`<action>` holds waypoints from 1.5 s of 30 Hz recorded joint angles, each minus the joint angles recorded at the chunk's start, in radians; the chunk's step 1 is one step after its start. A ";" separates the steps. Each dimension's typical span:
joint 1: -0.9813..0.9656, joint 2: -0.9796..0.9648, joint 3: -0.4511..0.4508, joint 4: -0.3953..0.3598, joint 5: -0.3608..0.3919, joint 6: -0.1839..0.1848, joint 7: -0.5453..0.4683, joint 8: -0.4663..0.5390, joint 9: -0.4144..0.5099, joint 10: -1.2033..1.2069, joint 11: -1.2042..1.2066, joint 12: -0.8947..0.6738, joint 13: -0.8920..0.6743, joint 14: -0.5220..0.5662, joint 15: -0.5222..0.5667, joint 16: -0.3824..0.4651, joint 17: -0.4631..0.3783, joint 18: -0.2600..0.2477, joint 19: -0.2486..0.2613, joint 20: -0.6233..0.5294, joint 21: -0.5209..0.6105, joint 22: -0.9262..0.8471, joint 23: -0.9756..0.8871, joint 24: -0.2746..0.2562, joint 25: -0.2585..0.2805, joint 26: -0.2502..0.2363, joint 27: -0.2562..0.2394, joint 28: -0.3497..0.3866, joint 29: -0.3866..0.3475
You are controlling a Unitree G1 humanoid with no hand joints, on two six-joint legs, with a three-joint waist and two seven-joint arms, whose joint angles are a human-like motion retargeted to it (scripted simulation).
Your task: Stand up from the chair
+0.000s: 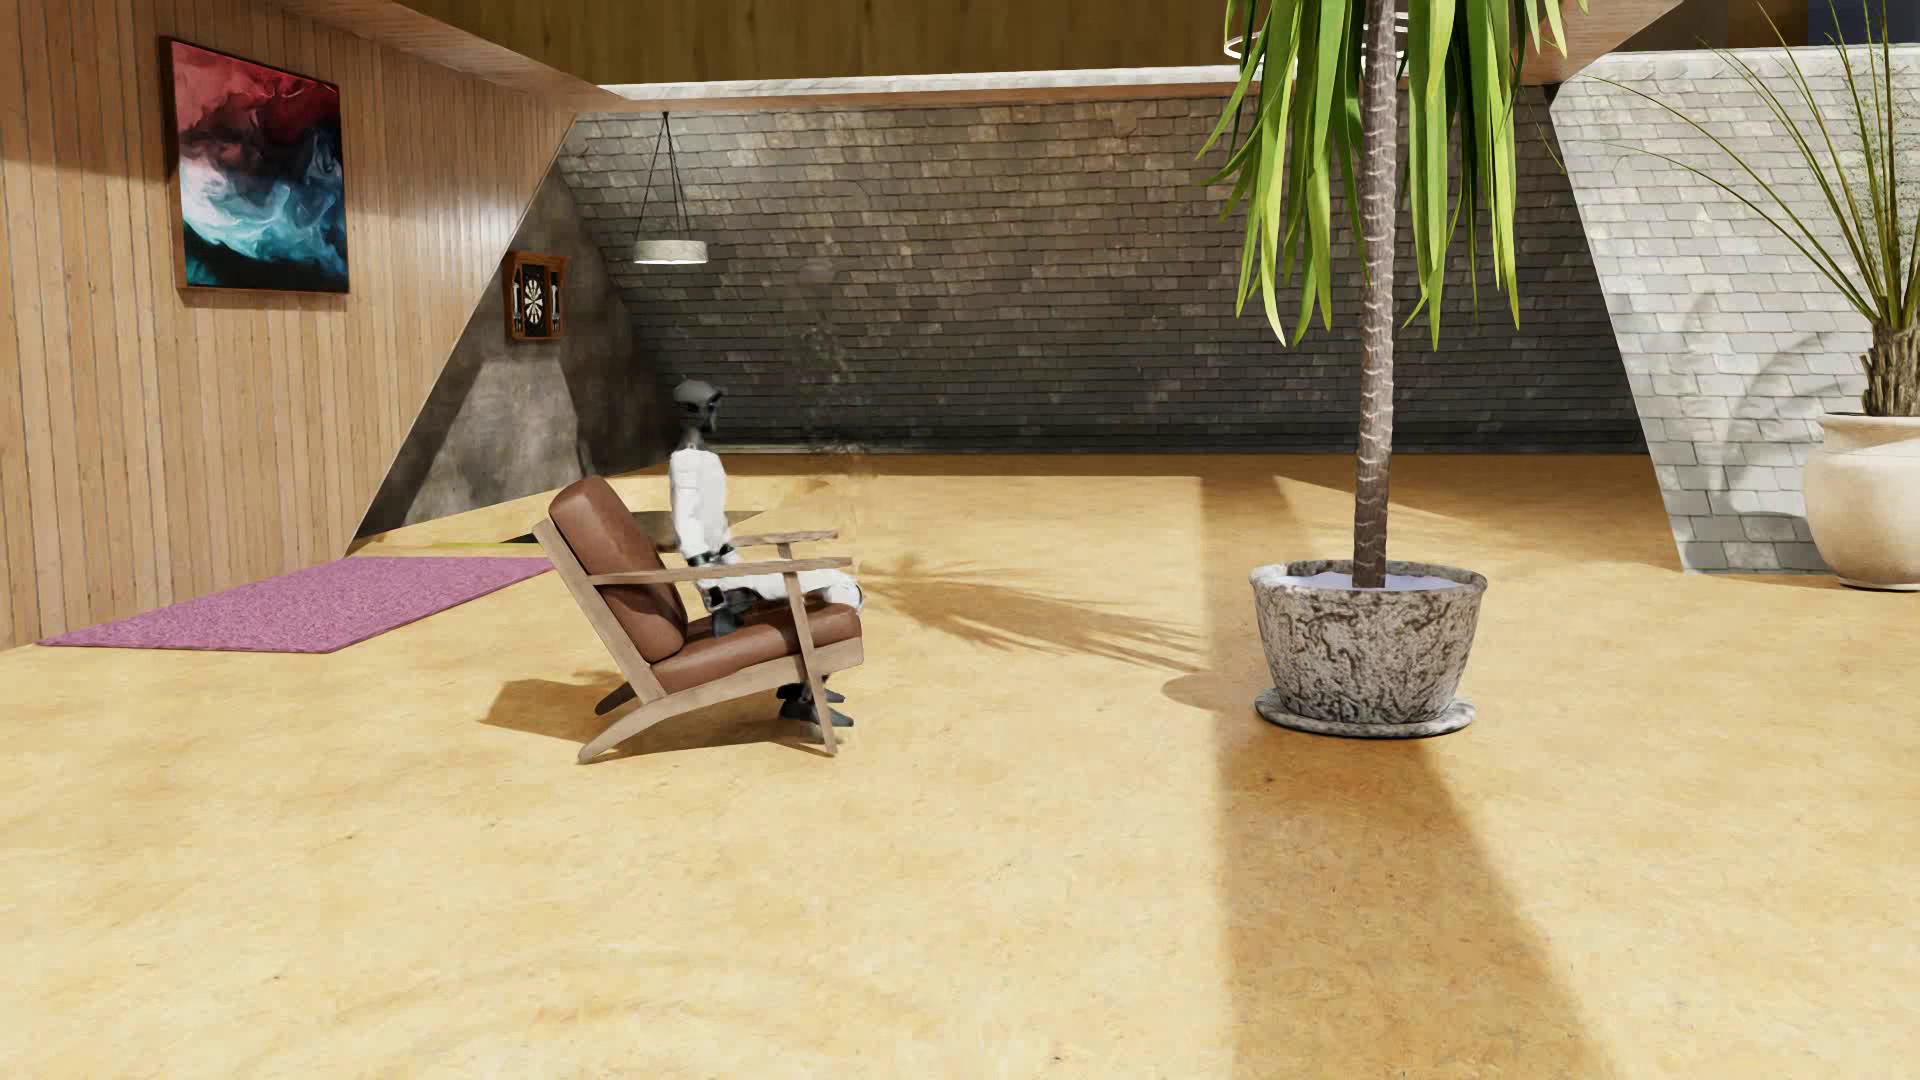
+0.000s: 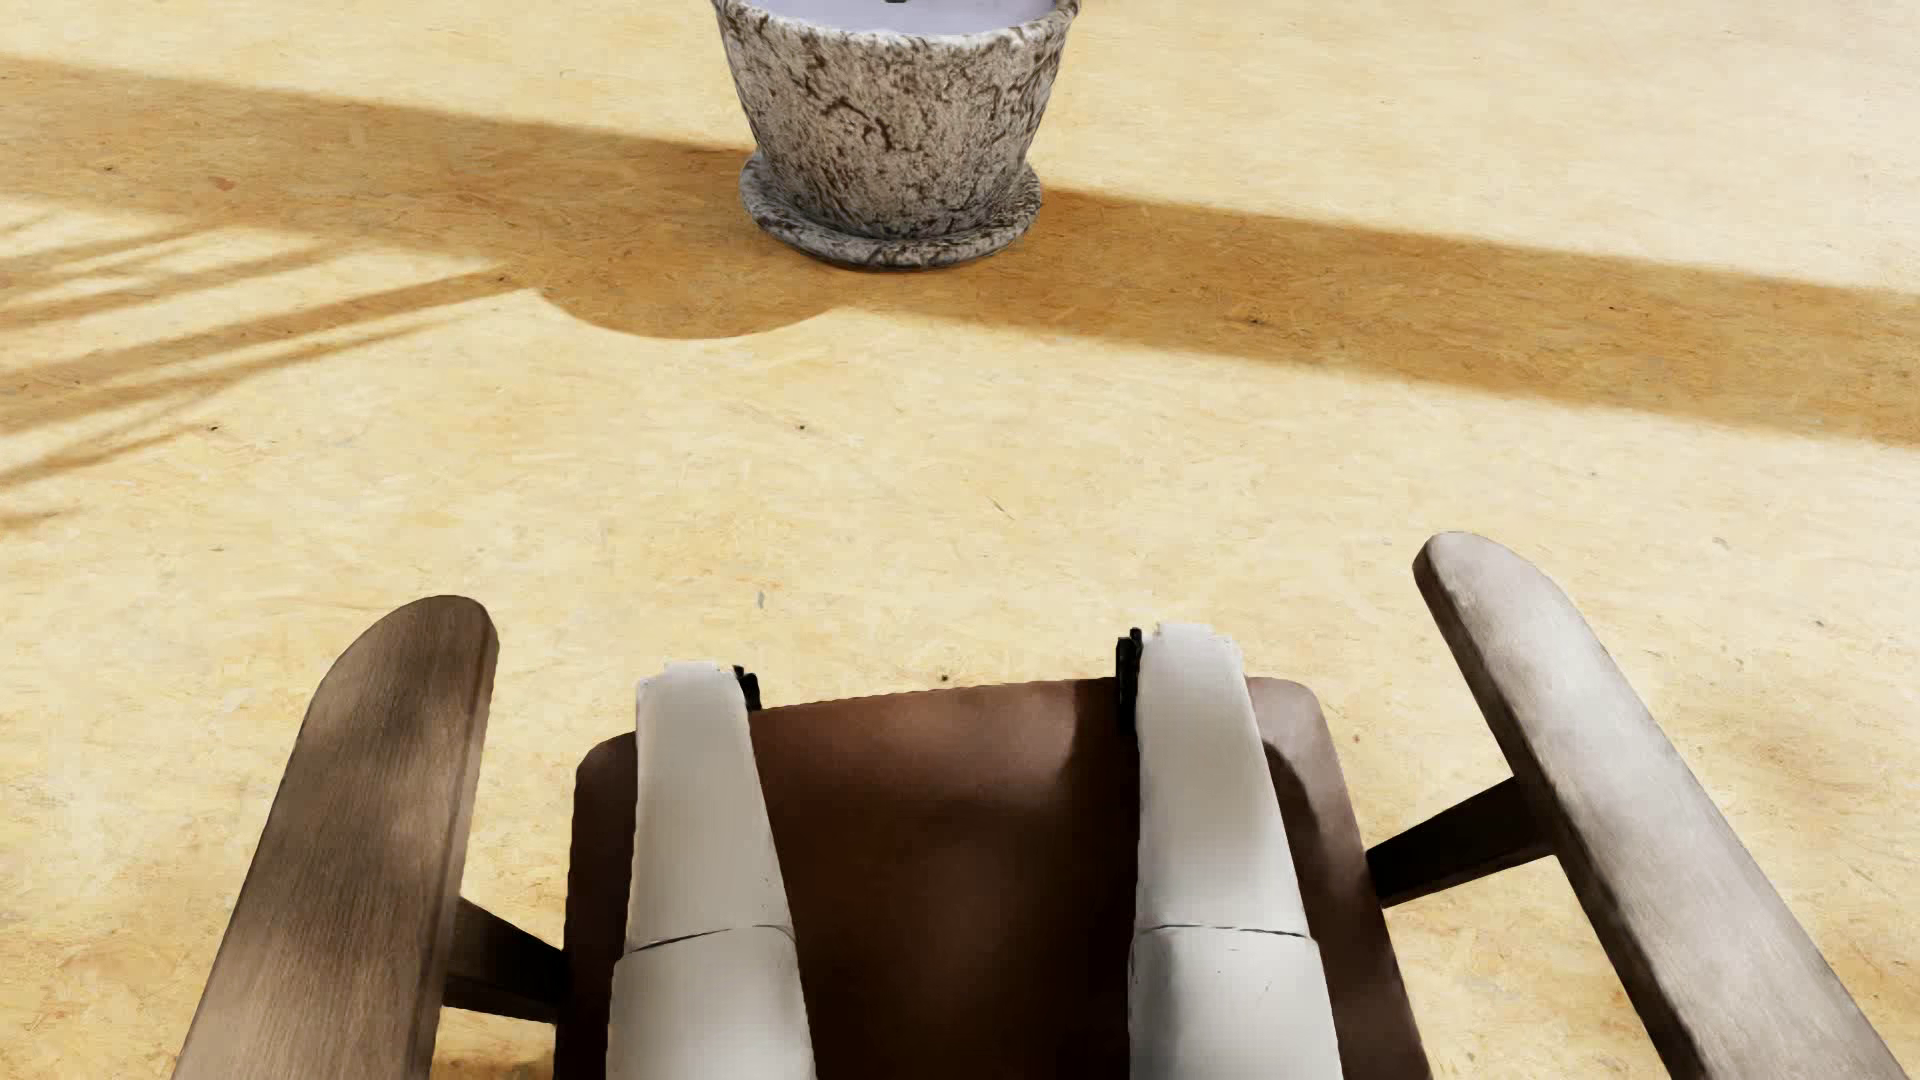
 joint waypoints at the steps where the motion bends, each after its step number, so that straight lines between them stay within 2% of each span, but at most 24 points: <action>1: 0.001 0.004 -0.001 0.002 0.003 0.000 -0.001 -0.001 0.000 0.001 -0.002 0.018 0.017 0.000 0.001 -0.004 0.006 0.000 0.000 0.013 -0.003 -0.027 -0.018 -0.013 -0.002 -0.003 -0.001 0.001 0.012; 3: 0.002 0.011 -0.001 0.003 0.008 0.000 -0.004 0.001 -0.002 0.002 -0.003 0.039 0.033 0.001 0.005 -0.002 0.013 0.001 0.002 0.016 -0.001 -0.090 -0.061 -0.021 -0.011 -0.015 -0.011 -0.010 0.039; 5: 0.006 0.018 -0.001 0.002 0.013 -0.001 -0.005 0.000 -0.003 0.002 -0.006 0.031 0.023 0.003 0.006 0.008 0.017 0.003 -0.001 -0.004 0.016 -0.135 -0.088 -0.001 -0.016 -0.031 -0.018 -0.036 0.045; 7: 0.008 0.023 0.001 -0.002 0.016 -0.005 -0.005 -0.001 -0.003 0.001 -0.008 -0.002 -0.004 0.005 0.008 0.013 0.020 0.006 -0.005 -0.033 0.035 -0.139 -0.090 0.028 -0.011 -0.042 -0.022 -0.018 0.021; 13: 0.017 0.036 0.006 -0.003 0.020 -0.010 -0.008 -0.003 0.017 0.003 -0.009 -0.077 -0.062 -0.001 0.007 0.015 0.007 0.006 -0.009 -0.062 0.075 -0.097 -0.110 0.014 0.007 -0.026 -0.020 0.040 -0.009; 19: -0.027 0.000 0.010 -0.013 0.009 -0.010 -0.015 -0.002 0.073 0.008 -0.009 -0.100 -0.105 -0.038 -0.001 0.023 0.009 0.014 0.004 -0.059 0.074 -0.102 -0.128 0.009 0.025 -0.024 -0.016 0.044 -0.020; 22: -0.089 -0.060 0.012 -0.023 -0.003 -0.009 -0.027 0.004 0.100 0.016 0.000 -0.059 -0.106 -0.049 -0.013 0.056 -0.015 0.011 0.015 -0.005 0.054 -0.239 -0.215 -0.024 0.039 -0.027 -0.016 0.007 -0.008; 24: -0.152 -0.122 0.013 -0.031 -0.013 -0.007 -0.039 0.014 0.108 0.026 0.012 0.011 -0.078 -0.053 -0.024 0.106 -0.052 0.004 0.028 0.059 0.008 -0.447 -0.348 -0.054 0.090 -0.034 -0.020 0.020 -0.043; 26: -0.220 -0.188 0.016 -0.046 -0.029 0.000 -0.051 0.026 0.114 0.039 0.029 0.093 -0.022 -0.052 -0.035 0.165 -0.099 0.003 0.046 0.116 -0.061 -0.721 -0.564 -0.069 0.175 -0.050 -0.030 0.094 -0.146; 27: -0.258 -0.222 0.017 -0.054 -0.040 0.004 -0.057 0.032 0.118 0.045 0.037 0.118 0.003 -0.043 -0.040 0.197 -0.122 0.002 0.057 0.127 -0.098 -0.856 -0.695 -0.078 0.216 -0.057 -0.049 0.176 -0.228; 28: -0.294 -0.256 0.018 -0.057 -0.049 0.010 -0.064 0.038 0.124 0.051 0.045 0.130 0.020 -0.034 -0.044 0.229 -0.147 -0.004 0.068 0.134 -0.127 -0.983 -0.838 -0.046 0.237 -0.066 -0.077 0.284 -0.322; 30: -0.361 -0.320 0.017 -0.060 -0.059 0.023 -0.074 0.049 0.151 0.064 0.057 0.106 0.003 -0.035 -0.054 0.314 -0.224 -0.010 0.089 0.117 -0.157 -1.179 -1.116 -0.017 0.251 -0.099 -0.146 0.508 -0.495; 31: -0.396 -0.352 0.017 -0.065 -0.063 0.031 -0.077 0.054 0.168 0.068 0.060 0.055 -0.030 -0.038 -0.059 0.368 -0.279 -0.012 0.099 0.081 -0.151 -1.254 -1.235 0.013 0.232 -0.131 -0.191 0.597 -0.561; 32: -0.431 -0.384 0.017 -0.069 -0.067 0.041 -0.080 0.060 0.187 0.070 0.061 -0.030 -0.076 -0.043 -0.065 0.428 -0.345 -0.016 0.110 0.022 -0.137 -1.313 -1.337 0.047 0.200 -0.161 -0.216 0.628 -0.566; 34: -0.491 -0.445 0.022 -0.069 -0.071 0.055 -0.081 0.070 0.234 0.068 0.059 -0.302 -0.208 -0.052 -0.074 0.552 -0.515 -0.027 0.124 -0.186 -0.068 -1.382 -1.482 0.086 0.166 -0.201 -0.234 0.567 -0.425; 35: -0.522 -0.474 0.024 -0.073 -0.079 0.063 -0.081 0.076 0.255 0.067 0.058 -0.485 -0.299 -0.055 -0.080 0.609 -0.610 -0.033 0.129 -0.349 0.000 -1.401 -1.530 0.082 0.181 -0.215 -0.230 0.517 -0.323; 36: -0.545 -0.497 0.025 -0.076 -0.083 0.065 -0.078 0.082 0.279 0.063 0.057 -0.703 -0.415 -0.061 -0.089 0.654 -0.698 -0.038 0.132 -0.553 0.109 -1.409 -1.555 0.069 0.201 -0.230 -0.242 0.479 -0.277; 37: -0.568 -0.521 0.026 -0.074 -0.079 0.064 -0.077 0.082 0.295 0.061 0.055 -0.928 -0.546 -0.069 -0.097 0.682 -0.767 -0.044 0.131 -0.767 0.240 -1.412 -1.561 0.057 0.231 -0.254 -0.267 0.439 -0.302; 39: -0.595 -0.551 0.024 -0.075 -0.074 0.062 -0.074 0.077 0.342 0.044 0.039 -1.306 -0.849 -0.084 -0.113 0.693 -0.846 -0.047 0.124 -1.120 0.484 -1.423 -1.548 0.017 0.283 -0.281 -0.290 0.525 -0.343; 40: -0.599 -0.554 0.025 -0.076 -0.072 0.060 -0.074 0.076 0.360 0.032 0.025 -1.417 -0.993 -0.092 -0.123 0.683 -0.854 -0.045 0.128 -1.220 0.609 -1.425 -1.539 0.005 0.297 -0.294 -0.309 0.565 -0.381; 41: -0.597 -0.553 0.025 -0.082 -0.067 0.059 -0.070 0.071 0.375 0.012 0.005 -1.480 -1.106 -0.096 -0.131 0.665 -0.854 -0.041 0.124 -1.280 0.717 -1.423 -1.533 -0.002 0.305 -0.296 -0.320 0.606 -0.415; 42: -0.592 -0.551 0.025 -0.088 -0.056 0.059 -0.066 0.065 0.380 -0.016 -0.023 -1.491 -1.164 -0.095 -0.131 0.651 -0.849 -0.033 0.115 -1.291 0.776 -1.414 -1.533 0.005 0.303 -0.296 -0.321 0.617 -0.414; 43: -0.579 -0.539 0.024 -0.097 -0.047 0.063 -0.058 0.061 0.383 -0.056 -0.063 -1.477 -1.181 -0.090 -0.130 0.630 -0.824 -0.022 0.105 -1.270 0.795 -1.393 -1.514 0.017 0.297 -0.295 -0.314 0.617 -0.414; 45: -0.521 -0.480 0.022 -0.099 -0.019 0.061 -0.039 0.044 0.372 -0.171 -0.180 -1.378 -1.129 -0.075 -0.117 0.580 -0.749 -0.008 0.078 -1.174 0.756 -1.303 -1.434 0.049 0.254 -0.295 -0.302 0.589 -0.396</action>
